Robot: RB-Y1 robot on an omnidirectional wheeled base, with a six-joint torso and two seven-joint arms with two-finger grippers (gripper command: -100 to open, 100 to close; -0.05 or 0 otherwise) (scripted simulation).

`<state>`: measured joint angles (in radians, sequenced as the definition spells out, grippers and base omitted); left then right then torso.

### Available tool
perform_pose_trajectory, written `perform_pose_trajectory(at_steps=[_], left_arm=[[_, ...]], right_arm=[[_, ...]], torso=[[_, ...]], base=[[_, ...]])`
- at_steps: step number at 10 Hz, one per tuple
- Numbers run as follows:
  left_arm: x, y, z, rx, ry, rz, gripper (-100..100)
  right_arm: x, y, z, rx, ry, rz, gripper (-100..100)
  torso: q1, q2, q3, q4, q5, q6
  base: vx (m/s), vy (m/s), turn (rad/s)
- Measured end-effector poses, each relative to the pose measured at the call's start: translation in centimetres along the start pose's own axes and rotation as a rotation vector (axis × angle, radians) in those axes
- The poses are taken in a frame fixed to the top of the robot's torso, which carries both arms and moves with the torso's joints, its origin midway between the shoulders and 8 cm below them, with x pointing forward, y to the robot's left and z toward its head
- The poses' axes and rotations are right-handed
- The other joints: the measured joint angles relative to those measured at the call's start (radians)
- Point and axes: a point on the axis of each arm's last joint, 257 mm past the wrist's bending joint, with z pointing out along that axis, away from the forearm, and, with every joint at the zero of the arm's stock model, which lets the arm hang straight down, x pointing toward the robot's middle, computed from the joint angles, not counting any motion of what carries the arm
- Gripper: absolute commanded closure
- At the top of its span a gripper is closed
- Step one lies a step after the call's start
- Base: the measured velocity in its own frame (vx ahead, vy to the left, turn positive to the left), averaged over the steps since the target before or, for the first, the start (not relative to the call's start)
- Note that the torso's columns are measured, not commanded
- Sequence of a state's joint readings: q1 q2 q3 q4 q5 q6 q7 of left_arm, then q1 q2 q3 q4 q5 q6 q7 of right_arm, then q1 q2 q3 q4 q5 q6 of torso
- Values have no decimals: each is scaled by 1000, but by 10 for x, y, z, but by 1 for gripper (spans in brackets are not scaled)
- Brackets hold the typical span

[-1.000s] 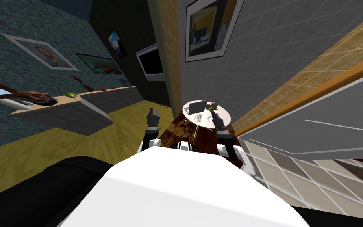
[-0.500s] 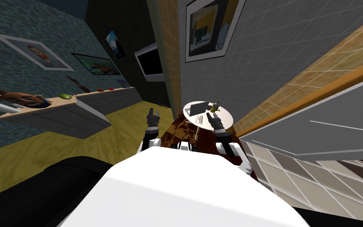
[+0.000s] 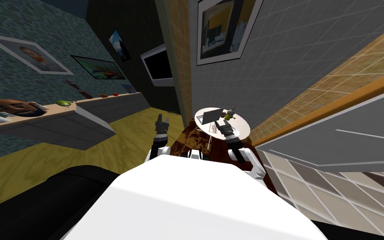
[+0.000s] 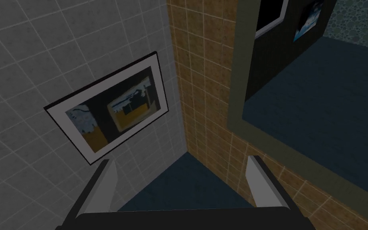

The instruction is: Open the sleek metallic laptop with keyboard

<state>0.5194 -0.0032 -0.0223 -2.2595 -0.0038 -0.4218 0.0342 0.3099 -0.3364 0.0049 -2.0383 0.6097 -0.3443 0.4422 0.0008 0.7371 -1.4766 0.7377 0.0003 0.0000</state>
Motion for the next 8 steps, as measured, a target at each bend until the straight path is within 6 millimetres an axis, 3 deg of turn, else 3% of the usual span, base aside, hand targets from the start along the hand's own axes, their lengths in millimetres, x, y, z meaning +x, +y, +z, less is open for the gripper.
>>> perform_pose_trajectory(at_steps=[8], left_arm=[[0, 0, 0, 0, 0, 0, 0]], right_arm=[[52, -9, 17, -87, 138, -436, -100]], torso=[[0, 0, 0, 0, 0, 0]], base=[[91, 71, -7]])
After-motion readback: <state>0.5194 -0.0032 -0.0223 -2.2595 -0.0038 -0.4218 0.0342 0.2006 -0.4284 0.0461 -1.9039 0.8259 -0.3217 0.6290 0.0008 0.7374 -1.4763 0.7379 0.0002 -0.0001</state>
